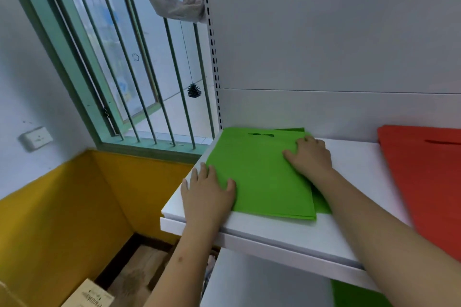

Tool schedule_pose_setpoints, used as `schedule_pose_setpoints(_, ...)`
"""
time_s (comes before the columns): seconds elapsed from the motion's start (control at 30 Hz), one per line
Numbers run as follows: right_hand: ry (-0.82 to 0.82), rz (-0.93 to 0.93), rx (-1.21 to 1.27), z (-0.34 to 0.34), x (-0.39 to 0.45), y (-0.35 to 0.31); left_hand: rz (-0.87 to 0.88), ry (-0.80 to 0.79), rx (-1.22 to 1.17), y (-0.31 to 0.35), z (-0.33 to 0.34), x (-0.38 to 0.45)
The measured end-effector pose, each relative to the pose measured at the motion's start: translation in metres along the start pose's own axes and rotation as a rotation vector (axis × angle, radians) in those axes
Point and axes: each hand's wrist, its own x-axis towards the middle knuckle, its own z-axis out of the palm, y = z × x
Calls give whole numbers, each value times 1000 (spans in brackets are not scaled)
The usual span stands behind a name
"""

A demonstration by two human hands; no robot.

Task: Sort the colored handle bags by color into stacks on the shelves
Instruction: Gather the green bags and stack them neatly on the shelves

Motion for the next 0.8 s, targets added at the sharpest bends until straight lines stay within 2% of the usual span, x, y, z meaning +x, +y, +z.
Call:
schedule_pose_setpoints(0.27,132,-90,106,-8,-6,2,50,88,-55,-3,-2,-4)
schedule_pose_setpoints(0.37,231,-158,240,-10,-5,3,61,181,-93,-4,0,-8)
schedule_pose_setpoints(0.5,335,-191,372,-14,-5,-4,43,300,-259,-5,-1,-10)
schedule_pose_setpoints(0.63,376,-212,398,-14,-7,-3,44,328,-380,-6,-3,-10)
schedule_pose_setpoints(0.8,435,-183,624,-19,-2,0,10,322,-519,0,-9,-17)
